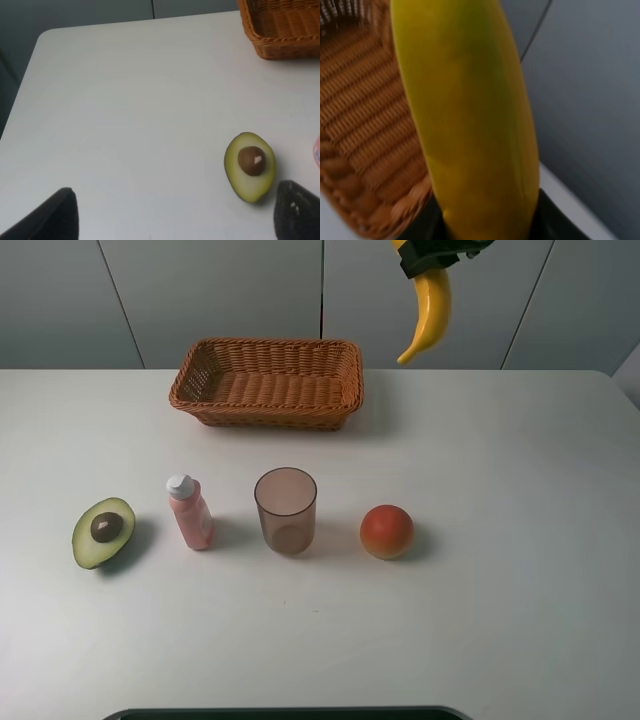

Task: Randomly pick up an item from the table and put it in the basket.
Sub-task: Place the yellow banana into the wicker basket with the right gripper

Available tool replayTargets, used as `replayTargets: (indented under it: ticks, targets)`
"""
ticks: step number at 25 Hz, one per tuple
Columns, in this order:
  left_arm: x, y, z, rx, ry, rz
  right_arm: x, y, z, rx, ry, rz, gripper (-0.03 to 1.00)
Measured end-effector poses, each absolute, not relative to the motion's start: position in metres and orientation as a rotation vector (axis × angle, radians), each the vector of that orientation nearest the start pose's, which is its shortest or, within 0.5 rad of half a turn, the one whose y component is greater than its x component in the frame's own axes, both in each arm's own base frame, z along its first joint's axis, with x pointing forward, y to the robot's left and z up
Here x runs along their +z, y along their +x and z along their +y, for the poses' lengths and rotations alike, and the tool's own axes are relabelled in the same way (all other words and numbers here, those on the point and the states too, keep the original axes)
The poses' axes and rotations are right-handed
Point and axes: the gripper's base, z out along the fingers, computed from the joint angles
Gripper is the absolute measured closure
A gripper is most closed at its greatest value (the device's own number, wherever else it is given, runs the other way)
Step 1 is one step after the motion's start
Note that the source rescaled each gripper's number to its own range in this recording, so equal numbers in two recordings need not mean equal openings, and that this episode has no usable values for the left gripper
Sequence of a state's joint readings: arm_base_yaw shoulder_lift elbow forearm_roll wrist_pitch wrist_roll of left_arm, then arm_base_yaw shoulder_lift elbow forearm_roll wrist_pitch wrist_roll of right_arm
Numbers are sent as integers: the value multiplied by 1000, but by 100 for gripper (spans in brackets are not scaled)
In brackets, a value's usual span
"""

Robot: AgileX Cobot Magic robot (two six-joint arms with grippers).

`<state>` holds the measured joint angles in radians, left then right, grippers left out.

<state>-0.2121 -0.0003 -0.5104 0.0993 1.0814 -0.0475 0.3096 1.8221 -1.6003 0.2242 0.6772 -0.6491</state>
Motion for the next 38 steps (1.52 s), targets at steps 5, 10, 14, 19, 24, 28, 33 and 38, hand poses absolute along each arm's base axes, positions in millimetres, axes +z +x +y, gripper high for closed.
replayTargets:
  ticks: [5,10,14,19,24,28,33,38]
  targets:
    - [279,-5,9,-43,162,2044,299,429,196,6,-1203,1941,96]
    - [279,-5,9,-43,162,2044,261,449,250,-42,-1403,1816,96]
    - [279,-5,9,-43,162,2044,222,457,281,-43,-1469,1762,96]
    - [279,-5,9,-43,162,2044,183,466,291,-58,-1480,1759,96]
    - [279,-5,9,-41,164,2044,170,467,291,-64,-1500,1771,96]
    - [279,-5,9,-41,164,2044,171,467,291,-65,-1497,1768,96]
    - [279,-5,9,-40,166,2044,170,466,291,-57,-1508,1785,92]
    - [279,-5,9,-40,166,2044,170,465,291,-53,-1518,1794,3]
